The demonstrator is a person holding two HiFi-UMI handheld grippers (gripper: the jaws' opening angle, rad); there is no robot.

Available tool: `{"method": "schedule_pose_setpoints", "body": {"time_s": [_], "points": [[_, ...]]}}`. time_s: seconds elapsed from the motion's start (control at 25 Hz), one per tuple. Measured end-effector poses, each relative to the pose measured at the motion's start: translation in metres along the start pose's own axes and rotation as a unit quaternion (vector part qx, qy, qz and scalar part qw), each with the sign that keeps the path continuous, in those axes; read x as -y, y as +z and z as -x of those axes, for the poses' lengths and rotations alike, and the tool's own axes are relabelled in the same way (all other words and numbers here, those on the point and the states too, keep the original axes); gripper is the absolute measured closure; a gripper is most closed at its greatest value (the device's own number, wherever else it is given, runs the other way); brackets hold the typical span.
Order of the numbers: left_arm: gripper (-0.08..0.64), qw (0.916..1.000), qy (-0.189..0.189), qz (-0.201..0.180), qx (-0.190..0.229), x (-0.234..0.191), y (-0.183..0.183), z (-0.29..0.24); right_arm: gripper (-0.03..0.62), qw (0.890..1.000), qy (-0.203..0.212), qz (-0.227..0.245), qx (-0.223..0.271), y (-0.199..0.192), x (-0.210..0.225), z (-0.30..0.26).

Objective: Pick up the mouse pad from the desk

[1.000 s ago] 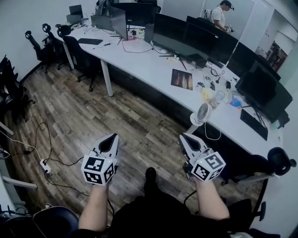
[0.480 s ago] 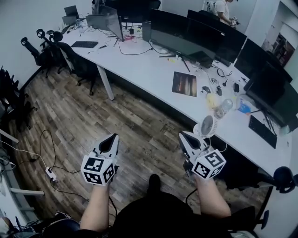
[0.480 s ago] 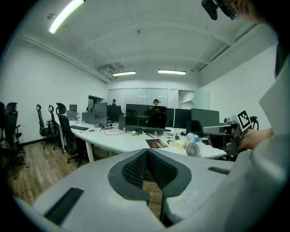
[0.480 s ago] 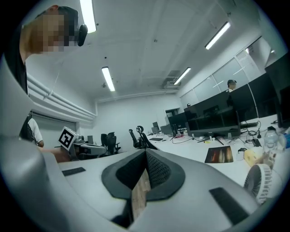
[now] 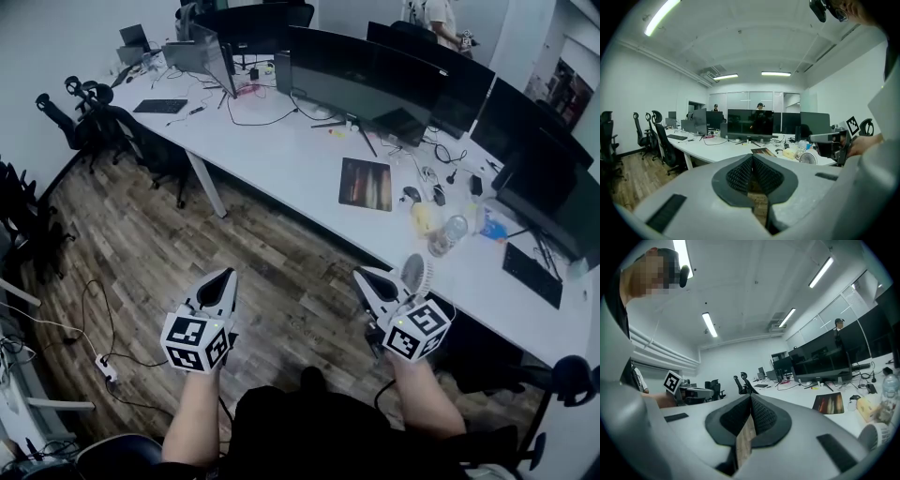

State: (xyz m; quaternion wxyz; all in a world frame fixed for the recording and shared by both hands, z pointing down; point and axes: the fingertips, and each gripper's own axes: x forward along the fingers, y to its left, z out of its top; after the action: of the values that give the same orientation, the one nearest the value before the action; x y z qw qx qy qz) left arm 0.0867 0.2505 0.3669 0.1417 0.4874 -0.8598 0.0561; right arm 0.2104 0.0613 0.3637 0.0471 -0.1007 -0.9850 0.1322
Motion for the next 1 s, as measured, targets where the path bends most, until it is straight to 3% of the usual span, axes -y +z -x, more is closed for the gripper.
{"method": "schedule_pose_setpoints", "body": {"time_s": [0.28, 0.56, 0.76, 1.0], "points": [[0.551, 0.9996, -0.029, 0.002, 0.006, 0.008, 0.015, -0.034, 0.588, 1.000, -0.018, 0.002, 0.012, 0.015, 0.019, 0.002], [0.551, 0.9967, -0.078, -0.020, 0.009, 0.009, 0.028, -0.086, 0.588, 0.998, -0.059, -0.004, 0.008, 0.011, 0.046, -0.009], [0.551, 0.9931, -0.115, -0.024, 0.012, -0.019, 0.037, -0.130, 0.588, 0.996, -0.087, -0.005, 0.001, 0.012, 0.065, -0.048], [0.551, 0.9878, -0.155, -0.014, 0.009, -0.084, 0.051, -0.184, 0.588, 0.993, -0.116, -0.011, -0.010, 0.016, 0.081, -0.126]]}}
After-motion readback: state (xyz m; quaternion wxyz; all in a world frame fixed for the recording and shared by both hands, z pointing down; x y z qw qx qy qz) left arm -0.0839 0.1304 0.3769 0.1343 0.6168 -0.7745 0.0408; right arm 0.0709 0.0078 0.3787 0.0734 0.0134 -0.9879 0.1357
